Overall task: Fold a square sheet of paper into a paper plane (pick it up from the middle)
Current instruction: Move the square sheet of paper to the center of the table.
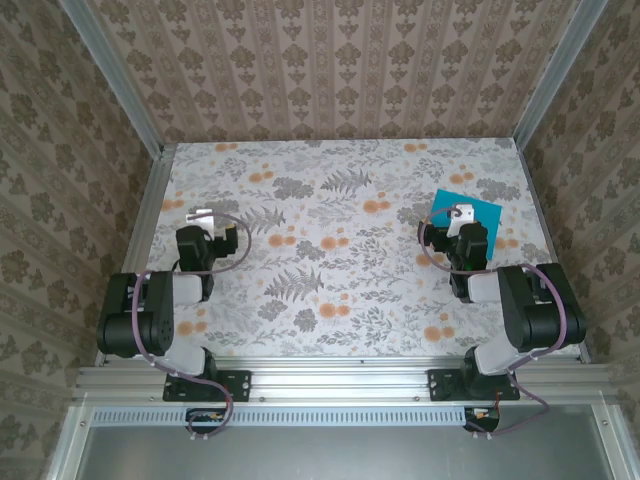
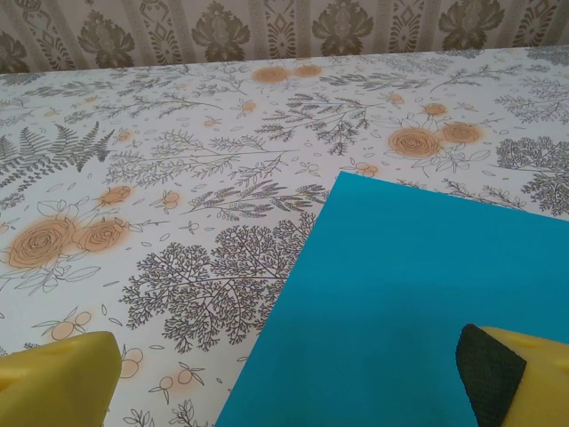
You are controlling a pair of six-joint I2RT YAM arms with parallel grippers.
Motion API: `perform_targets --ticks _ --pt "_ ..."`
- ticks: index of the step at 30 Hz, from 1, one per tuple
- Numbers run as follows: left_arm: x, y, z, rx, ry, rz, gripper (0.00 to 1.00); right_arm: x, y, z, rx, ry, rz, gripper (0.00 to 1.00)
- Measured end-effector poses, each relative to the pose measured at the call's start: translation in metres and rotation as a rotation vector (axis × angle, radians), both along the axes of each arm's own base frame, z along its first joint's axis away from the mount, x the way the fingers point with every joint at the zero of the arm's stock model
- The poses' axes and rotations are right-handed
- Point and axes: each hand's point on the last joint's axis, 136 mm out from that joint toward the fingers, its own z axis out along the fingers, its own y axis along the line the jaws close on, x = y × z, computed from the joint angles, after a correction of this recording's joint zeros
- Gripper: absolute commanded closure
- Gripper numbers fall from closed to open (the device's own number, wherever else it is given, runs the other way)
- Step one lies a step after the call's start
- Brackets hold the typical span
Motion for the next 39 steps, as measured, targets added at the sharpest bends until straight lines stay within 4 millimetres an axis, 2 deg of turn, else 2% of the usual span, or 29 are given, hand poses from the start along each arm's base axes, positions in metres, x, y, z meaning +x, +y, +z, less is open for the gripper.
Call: perform_targets --ticks 26,29,31,36,39 --pt "0.0 0.0 0.0 0.0 0.0 0.0 0.0 0.0 0.0 0.0 0.0 0.0 0.0 0.0" --pt "-0.003 0.0 0.003 0.001 0.011 0.002 0.0 -0.003 0.0 0.006 -0.012 -0.002 -0.012 0.0" --pt "-0.006 0.002 0.014 0.001 0.019 0.011 0.0 -0.007 0.001 0.02 -0.026 -0.005 -0.033 0.0" --pt "-0.01 0.008 0.083 -0.05 -0.086 0.068 0.0 -0.002 -0.007 0.081 0.049 -0.04 -0.134 0.0" --pt "-0.018 0.008 0.113 -0.078 -0.119 0.074 0.0 0.003 -0.011 0.1 0.129 0.003 -0.188 0.0"
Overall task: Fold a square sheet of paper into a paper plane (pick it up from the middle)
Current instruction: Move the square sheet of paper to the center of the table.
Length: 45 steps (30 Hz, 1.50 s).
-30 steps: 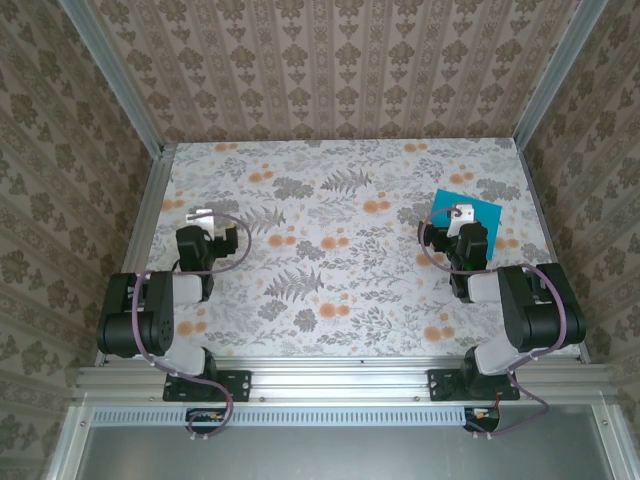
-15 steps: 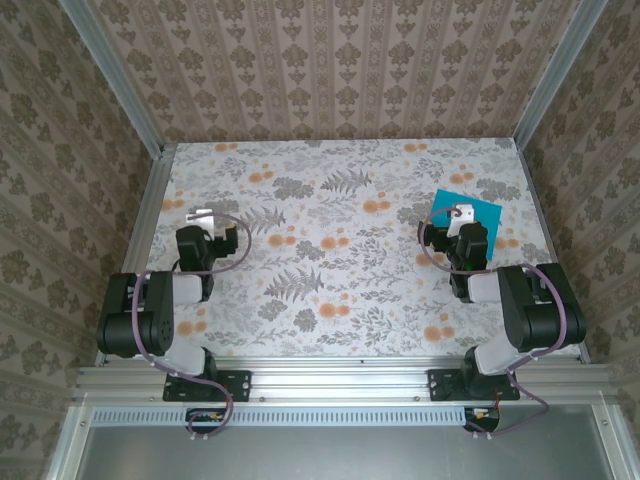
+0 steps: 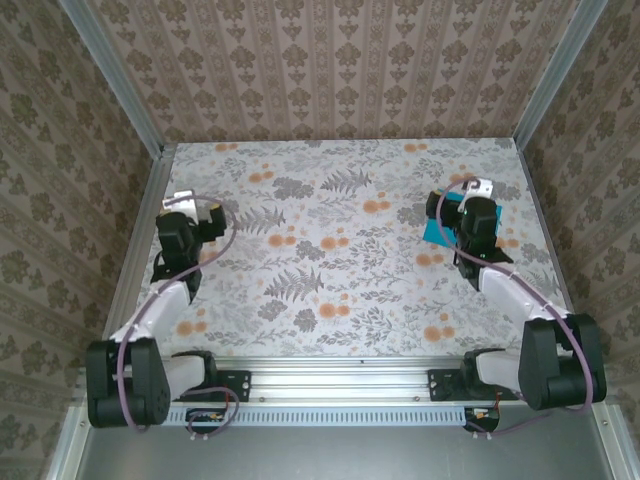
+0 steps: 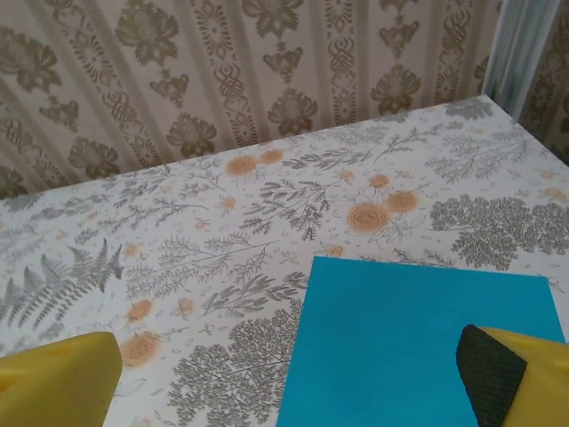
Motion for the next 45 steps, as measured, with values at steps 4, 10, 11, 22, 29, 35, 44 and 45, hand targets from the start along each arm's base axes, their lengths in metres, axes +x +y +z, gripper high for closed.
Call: perform_targets --ticks 4,10,11,22,29,35,44,45 --pt "-0.017 -0.006 0.016 -0.023 0.014 -0.019 0.0 0.004 0.0 -0.004 0.09 0.131 -0.044 0.0" --pt "-0.034 -0.012 0.038 -0.107 0.076 -0.016 0.0 0.025 0.009 -0.05 0.238 0.39 -0.069 0.0" --pt "-0.035 -0.012 0.041 -0.122 0.084 -0.01 0.0 0.027 0.01 -0.063 0.26 0.438 -0.076 0.0" --pt "-0.047 -0.018 0.008 -0.226 0.258 0.006 0.0 0.037 0.02 -0.145 0.369 0.755 -0.137 0.0" --pt "-0.05 -0.026 -0.003 -0.265 0.311 -0.019 0.0 0.04 0.026 -0.168 0.384 0.825 -0.123 0.0" --pt "-0.05 -0.028 -0.004 -0.282 0.314 -0.023 0.0 0.039 0.041 -0.167 0.405 0.836 -0.065 0.0" --pt "-0.049 -0.032 -0.008 -0.319 0.332 -0.022 0.0 -0.014 0.157 -0.164 0.384 0.957 0.247 0.0" --pt "-0.049 -0.034 -0.009 -0.323 0.332 -0.026 0.0 -0.022 0.172 -0.164 0.378 0.969 0.286 0.0"
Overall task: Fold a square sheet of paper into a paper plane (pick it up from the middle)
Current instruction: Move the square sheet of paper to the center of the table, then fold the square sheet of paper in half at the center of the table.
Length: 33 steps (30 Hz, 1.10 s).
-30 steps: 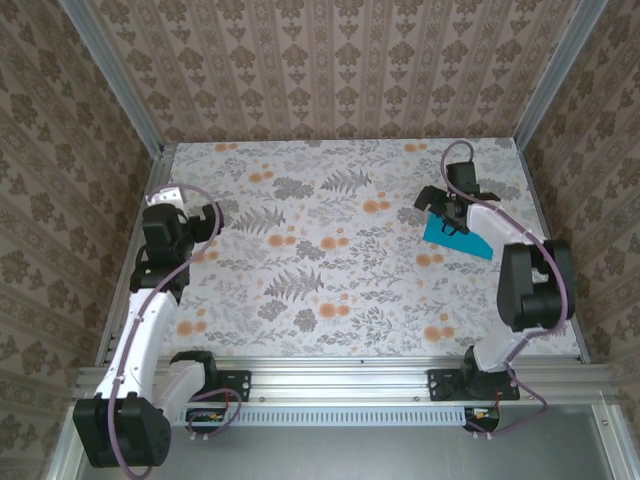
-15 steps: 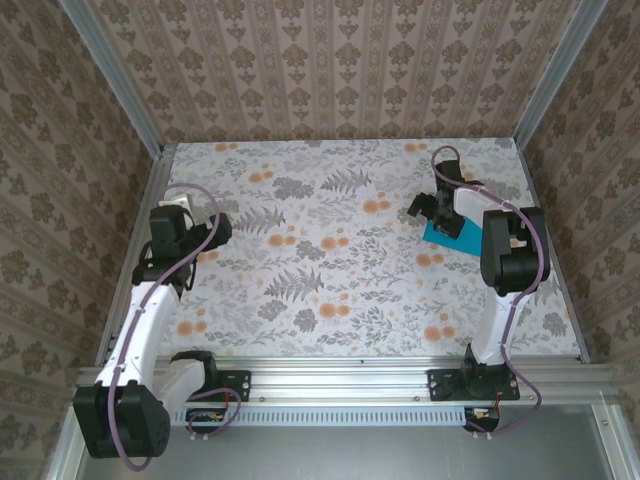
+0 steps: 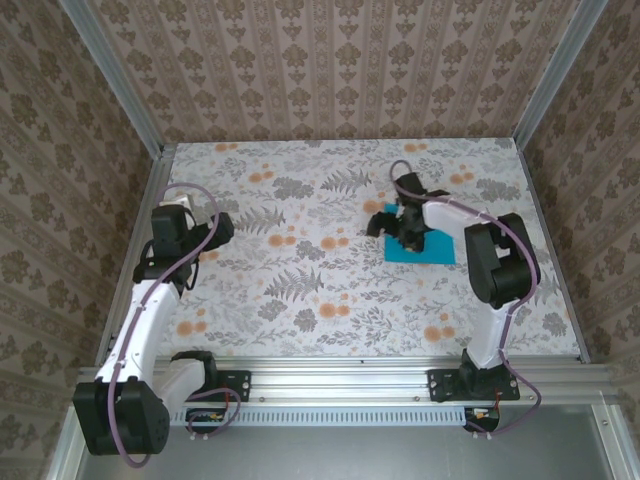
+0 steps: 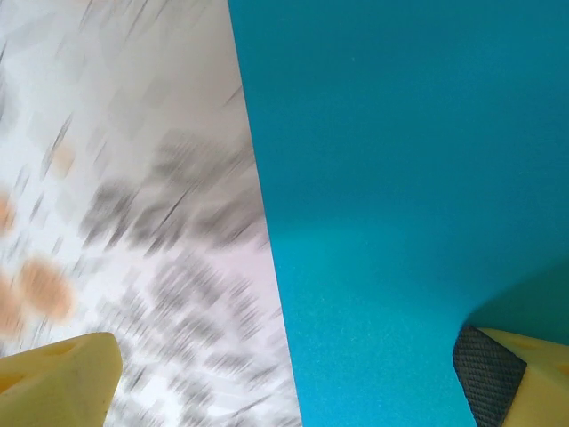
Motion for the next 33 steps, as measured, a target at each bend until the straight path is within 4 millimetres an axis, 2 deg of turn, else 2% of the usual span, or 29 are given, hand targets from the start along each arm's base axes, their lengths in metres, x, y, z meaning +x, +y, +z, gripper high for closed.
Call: perform_targets --ticks 3,6,9,11,13,17,20,24,29,33 --pt "-0.001 -0.005 -0.002 -0.01 0.002 -0.013 0.0 -0.031 0.047 0.001 0.049 0.028 0.105 0.01" --pt "-0.002 -0.008 -0.007 -0.02 0.013 -0.019 0.0 -0.054 0.085 0.003 0.101 0.048 0.174 0.02" --pt "-0.004 -0.013 -0.015 -0.031 0.035 -0.029 0.0 -0.068 0.105 0.007 0.135 0.07 0.209 0.02" --pt "-0.005 -0.016 -0.019 -0.038 0.047 -0.036 0.0 -0.067 0.104 0.011 0.12 0.074 0.211 0.0" --pt "-0.005 -0.02 -0.021 -0.048 0.054 -0.042 0.0 -0.056 0.095 0.023 0.069 0.039 0.21 0.0" --pt "-0.007 -0.028 -0.025 -0.067 0.071 -0.057 0.0 -0.026 0.069 0.061 -0.071 -0.095 0.216 0.0" --pt "-0.007 -0.034 -0.031 -0.076 0.087 -0.068 0.0 -0.011 0.049 0.074 -0.166 -0.139 0.224 0.0" --pt "-0.009 -0.04 -0.04 -0.077 0.114 -0.082 0.0 -0.005 0.032 0.063 -0.254 -0.105 0.249 0.0" --pt "-0.01 -0.045 -0.047 -0.079 0.138 -0.09 0.0 -0.005 0.03 0.026 -0.302 -0.007 0.294 0.0" --pt "-0.01 -0.047 -0.051 -0.078 0.153 -0.095 0.0 -0.01 0.029 0.005 -0.324 0.047 0.322 0.0"
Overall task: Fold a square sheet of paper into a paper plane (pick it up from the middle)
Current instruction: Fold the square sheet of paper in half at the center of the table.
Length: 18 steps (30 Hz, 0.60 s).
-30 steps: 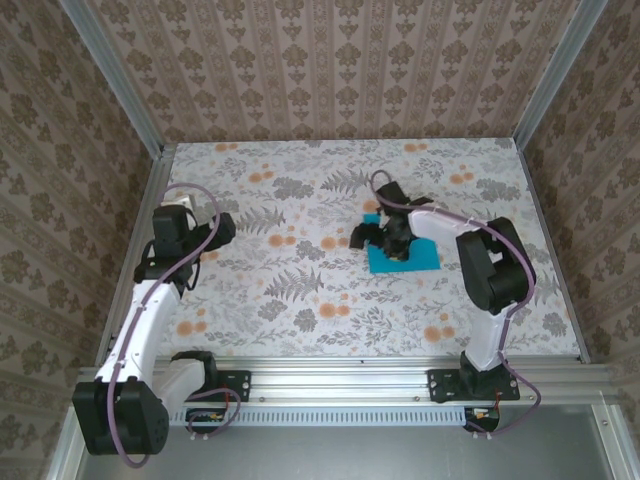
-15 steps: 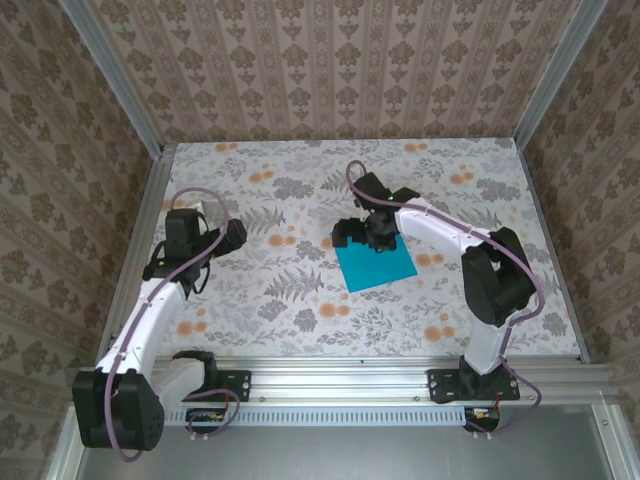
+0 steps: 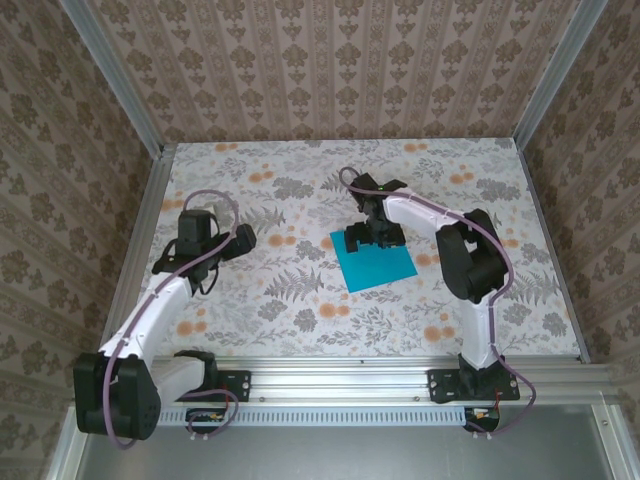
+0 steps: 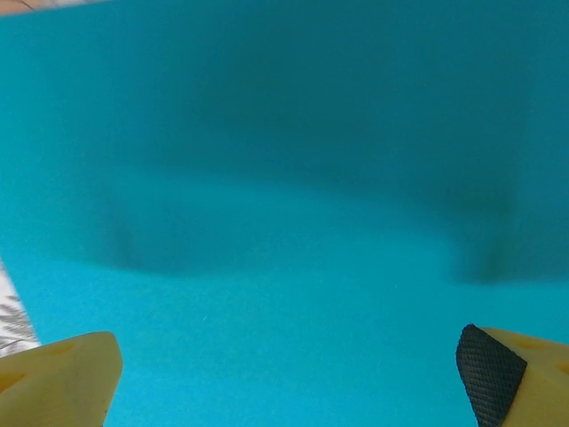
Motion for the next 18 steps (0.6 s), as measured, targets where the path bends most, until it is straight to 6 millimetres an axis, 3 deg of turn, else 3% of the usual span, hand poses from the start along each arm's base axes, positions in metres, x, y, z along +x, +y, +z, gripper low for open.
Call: perform_targets --ticks 18 --pt "0.001 -0.002 -0.019 0.019 0.059 -0.003 0.0 -0.005 -0.001 -0.021 -0.045 0.056 0.06 0.03"
